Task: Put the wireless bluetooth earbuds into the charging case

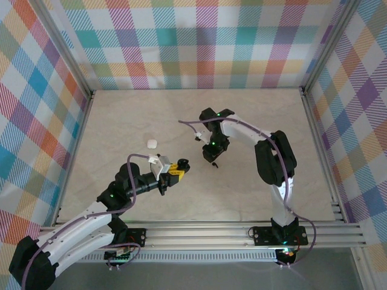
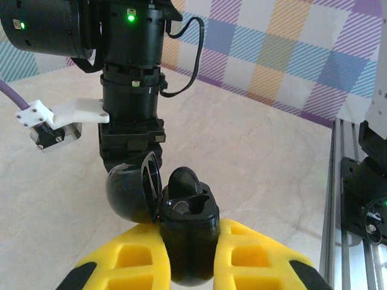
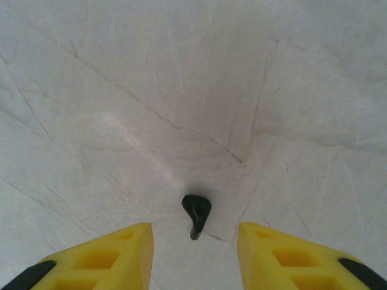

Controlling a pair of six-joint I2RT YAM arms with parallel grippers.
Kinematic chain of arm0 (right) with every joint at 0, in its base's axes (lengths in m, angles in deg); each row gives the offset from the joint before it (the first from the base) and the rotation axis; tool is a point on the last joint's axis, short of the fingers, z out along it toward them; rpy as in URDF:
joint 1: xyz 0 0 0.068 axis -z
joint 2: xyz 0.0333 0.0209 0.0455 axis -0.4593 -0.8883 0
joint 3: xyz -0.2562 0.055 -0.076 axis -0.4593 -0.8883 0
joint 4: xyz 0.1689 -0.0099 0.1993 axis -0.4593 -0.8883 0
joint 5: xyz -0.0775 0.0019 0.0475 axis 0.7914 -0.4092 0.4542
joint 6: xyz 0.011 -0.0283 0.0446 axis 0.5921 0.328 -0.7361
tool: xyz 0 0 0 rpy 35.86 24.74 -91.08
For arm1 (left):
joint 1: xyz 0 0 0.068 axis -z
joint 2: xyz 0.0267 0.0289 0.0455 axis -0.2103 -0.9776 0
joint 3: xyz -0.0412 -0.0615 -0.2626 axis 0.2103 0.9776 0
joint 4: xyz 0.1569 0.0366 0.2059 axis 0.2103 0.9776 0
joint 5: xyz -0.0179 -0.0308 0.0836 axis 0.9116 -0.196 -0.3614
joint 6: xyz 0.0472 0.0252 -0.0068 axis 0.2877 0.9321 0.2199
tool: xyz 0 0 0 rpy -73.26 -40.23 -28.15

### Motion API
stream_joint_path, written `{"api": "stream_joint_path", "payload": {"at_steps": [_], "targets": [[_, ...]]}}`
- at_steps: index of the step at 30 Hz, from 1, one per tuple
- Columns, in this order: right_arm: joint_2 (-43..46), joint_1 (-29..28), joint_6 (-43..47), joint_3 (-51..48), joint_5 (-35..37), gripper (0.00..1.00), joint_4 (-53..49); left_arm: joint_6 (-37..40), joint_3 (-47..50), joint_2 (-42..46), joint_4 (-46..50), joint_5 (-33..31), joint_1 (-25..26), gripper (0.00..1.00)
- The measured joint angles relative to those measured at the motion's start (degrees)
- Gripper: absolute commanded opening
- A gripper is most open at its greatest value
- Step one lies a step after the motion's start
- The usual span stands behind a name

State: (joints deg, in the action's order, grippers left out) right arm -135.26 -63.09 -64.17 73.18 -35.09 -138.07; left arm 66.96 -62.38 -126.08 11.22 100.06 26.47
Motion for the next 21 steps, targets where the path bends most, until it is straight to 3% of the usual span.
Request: {"api": "stream_joint_path", "payload": {"at_steps": [21], "targets": [[-4.83, -2.47, 7.08, 2.6, 6.47, 0.38, -3.1, 0.87, -0.07, -2.69, 0.07, 0.28, 0.0, 0.0]]}}
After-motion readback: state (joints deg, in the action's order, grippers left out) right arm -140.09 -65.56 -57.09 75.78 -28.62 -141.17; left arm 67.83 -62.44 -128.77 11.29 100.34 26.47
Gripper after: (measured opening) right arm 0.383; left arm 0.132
